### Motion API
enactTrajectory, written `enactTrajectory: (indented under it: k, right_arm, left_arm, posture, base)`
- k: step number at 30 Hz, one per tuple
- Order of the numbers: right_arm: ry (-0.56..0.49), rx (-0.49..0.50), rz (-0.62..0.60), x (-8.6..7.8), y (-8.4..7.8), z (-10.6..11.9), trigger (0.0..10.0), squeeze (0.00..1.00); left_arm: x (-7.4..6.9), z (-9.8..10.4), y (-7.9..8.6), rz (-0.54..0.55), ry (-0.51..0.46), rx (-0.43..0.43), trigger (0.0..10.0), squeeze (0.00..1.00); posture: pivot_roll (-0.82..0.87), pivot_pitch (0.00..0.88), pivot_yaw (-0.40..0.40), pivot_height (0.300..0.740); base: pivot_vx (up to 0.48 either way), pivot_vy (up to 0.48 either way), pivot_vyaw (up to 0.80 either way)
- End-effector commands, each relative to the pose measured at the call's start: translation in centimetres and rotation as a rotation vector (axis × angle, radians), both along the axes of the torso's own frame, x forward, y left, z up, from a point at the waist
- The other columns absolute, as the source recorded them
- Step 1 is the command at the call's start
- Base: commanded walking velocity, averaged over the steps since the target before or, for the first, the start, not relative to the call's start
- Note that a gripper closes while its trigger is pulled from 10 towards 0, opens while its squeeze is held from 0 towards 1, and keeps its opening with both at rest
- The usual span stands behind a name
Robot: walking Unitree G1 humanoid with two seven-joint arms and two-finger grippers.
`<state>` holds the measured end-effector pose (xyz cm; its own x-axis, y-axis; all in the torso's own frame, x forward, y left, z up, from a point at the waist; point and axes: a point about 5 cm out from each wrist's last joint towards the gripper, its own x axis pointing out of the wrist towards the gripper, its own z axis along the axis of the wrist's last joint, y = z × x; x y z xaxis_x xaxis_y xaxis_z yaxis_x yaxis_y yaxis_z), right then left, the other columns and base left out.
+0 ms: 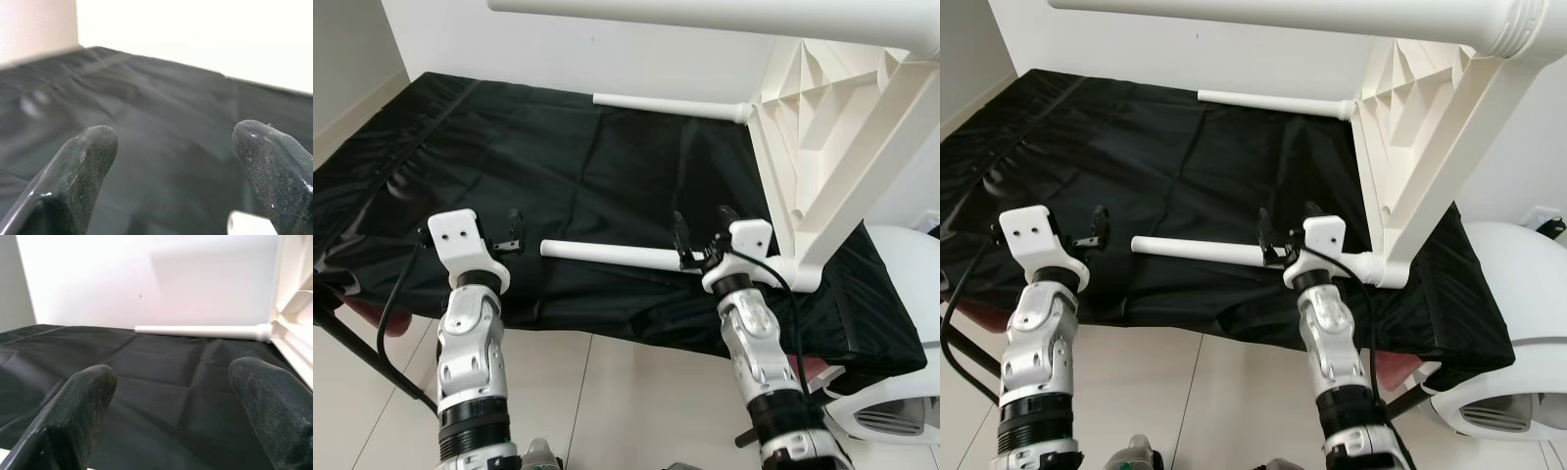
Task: Building children table
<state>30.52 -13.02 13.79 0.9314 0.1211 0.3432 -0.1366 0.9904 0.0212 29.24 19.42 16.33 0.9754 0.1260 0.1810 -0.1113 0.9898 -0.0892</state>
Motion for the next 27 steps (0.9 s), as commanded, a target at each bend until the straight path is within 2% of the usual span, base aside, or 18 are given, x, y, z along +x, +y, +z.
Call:
enactTrajectory:
  k: [1,3,8,10,13,16,20,27]
  right_arm:
    - [-0.021,-0.015,-0.010,-0.1,-0.1,0.3,10.0,0.00]
    - [-0.027,-0.015,0.002,-0.4,0.1,0.4,10.0,0.00]
    - [-0.012,-0.023,-0.011,-1.3,-0.8,0.0,10.0,0.00]
    - [0.018,-0.057,-0.022,-1.7,-1.6,-1.0,10.0,0.00]
    - [0.028,-0.075,-0.028,-1.8,-1.9,-1.4,10.0,0.00]
    - [0.025,-0.112,-0.067,-2.2,-2.9,-1.9,10.0,0.00]
    - [0.001,-0.120,-0.090,-2.6,-3.5,-1.6,10.0,0.00]
    - [0.015,-0.130,-0.101,-3.3,-3.9,-2.0,10.0,0.00]
  left_arm:
    - [-0.4,-0.6,-1.5,-0.062,0.008,-0.026,10.0,0.00]
    - [-0.7,-0.1,-1.8,-0.064,-0.006,0.023,10.0,0.00]
    - [-1.5,-0.3,-1.6,-0.055,-0.014,0.002,10.0,0.00]
    - [-1.9,-1.3,-1.2,-0.040,0.020,0.008,10.0,0.00]
    - [-2.0,-1.8,-1.1,-0.030,0.038,0.008,10.0,0.00]
    - [-2.9,-2.5,-0.8,-0.020,0.041,0.021,10.0,0.00]
    - [-3.8,-2.6,-0.5,-0.001,0.031,0.027,10.0,0.00]
    - [-4.2,-2.8,-0.7,-0.025,0.022,0.048,10.0,0.00]
  posture:
    - [0.04,0.000,-0.052,0.740]
    - [0.04,0.000,-0.052,0.740]
    - [0.04,0.000,-0.052,0.740]
    - [0.04,0.000,-0.051,0.740]
    - [0.03,0.000,-0.051,0.740]
    - [0.02,0.000,-0.046,0.740]
    - [0.02,0.000,-0.044,0.740]
    - [0.02,0.000,-0.040,0.740]
  base:
    - [0.000,0.000,0.00]
    - [0.000,0.000,0.00]
    - [0.000,0.000,0.00]
    - [0.000,0.000,0.00]
    - [0.000,0.000,0.00]
    - [0.000,0.000,0.00]
    - [0.000,0.000,0.00]
    - [0.000,0.000,0.00]
